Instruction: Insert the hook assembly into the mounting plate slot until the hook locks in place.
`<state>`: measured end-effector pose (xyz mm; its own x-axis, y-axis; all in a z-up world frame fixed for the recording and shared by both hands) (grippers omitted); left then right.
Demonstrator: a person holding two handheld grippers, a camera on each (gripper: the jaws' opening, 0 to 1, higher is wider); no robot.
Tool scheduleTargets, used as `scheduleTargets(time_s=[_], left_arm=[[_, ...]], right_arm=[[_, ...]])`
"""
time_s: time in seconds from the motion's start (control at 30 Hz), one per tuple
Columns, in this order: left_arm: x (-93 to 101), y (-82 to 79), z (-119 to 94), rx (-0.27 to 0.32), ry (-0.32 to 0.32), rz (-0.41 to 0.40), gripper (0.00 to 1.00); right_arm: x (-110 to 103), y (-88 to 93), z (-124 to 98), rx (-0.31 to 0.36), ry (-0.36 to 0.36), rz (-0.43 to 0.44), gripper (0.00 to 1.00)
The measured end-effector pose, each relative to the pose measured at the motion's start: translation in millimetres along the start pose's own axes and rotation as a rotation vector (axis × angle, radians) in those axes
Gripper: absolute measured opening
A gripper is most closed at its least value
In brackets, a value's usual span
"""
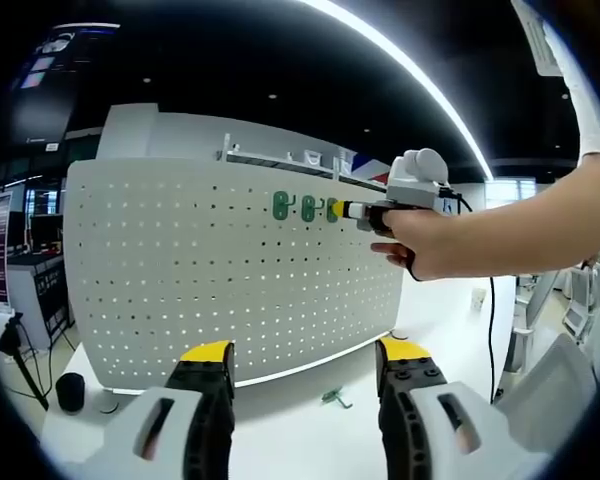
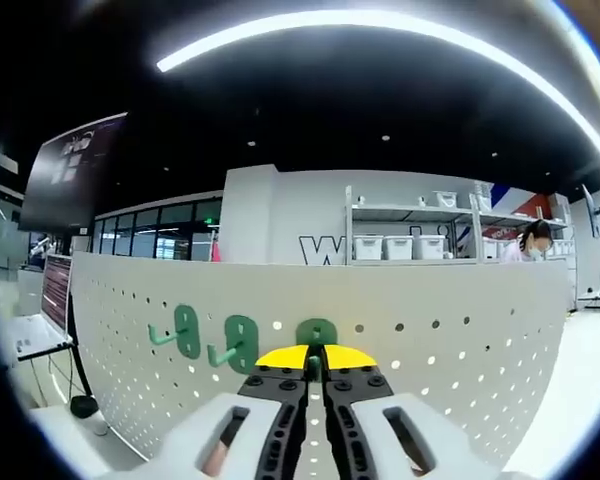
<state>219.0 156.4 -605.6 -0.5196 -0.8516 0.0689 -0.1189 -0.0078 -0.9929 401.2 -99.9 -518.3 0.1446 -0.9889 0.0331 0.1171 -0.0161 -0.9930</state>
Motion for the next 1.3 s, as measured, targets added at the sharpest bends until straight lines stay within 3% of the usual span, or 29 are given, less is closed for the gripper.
scheduleTargets(time_s=[0.13, 0.33, 0.4, 0.5, 0.83, 0.87, 1.03, 1.3], left_arm=[[-0.1, 2.5, 0.0, -0.012, -0.002, -0.003, 0.56], [-0.3, 2.4, -0.3, -0.008, -0.004, -0.009, 0.58], [0.1, 2.6, -0.3, -0.011, -0.004, -0.008, 0.58], [0.9, 3.5, 0.4, -0.01, -0.001, -0.01, 0.59], [1.6, 0.8, 2.1, 0.001, 0.003, -0.008, 0.6], [1.5, 0.9, 2.2, 0.001, 0.004, -0.008, 0.6], [0.8, 1.0, 1.0, 0.003, 0.0, -0.01, 0.6], [1.0, 1.6, 1.8, 0.004, 0.004, -0.008, 0.6]], right_arm=[[2.6, 4.8, -2.8, -0.008, -0.01, 0.006, 0.13], [4.9, 12.0, -14.5, 0.052, -0.111, 0.103, 0.53], [7.7, 13.9, -19.6, 0.046, -0.122, 0.067, 0.59], [9.2, 13.1, -22.0, 0.062, -0.161, 0.086, 0.64], [9.4, 12.1, -21.5, 0.048, -0.218, 0.067, 0.61], [7.6, 10.8, -21.9, 0.071, -0.266, 0.112, 0.62], [7.6, 10.5, -27.0, 0.085, -0.43, 0.14, 0.61], [10.1, 11.0, -31.9, 0.068, -0.477, 0.149, 0.59]])
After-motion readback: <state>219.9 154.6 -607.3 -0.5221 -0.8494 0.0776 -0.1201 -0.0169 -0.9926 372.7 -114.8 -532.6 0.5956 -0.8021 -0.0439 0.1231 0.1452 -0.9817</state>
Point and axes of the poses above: the point that each gripper's makers call its tool centre point, and the gripper's own axes: z roughly forward along the fingers, x roughly to its right, y roughly out of its underside, the point moved 10 cm from there along -z, roughly backward along the fingers, and after that the axes turned 1 degree about -x, right-handed, at the moved point
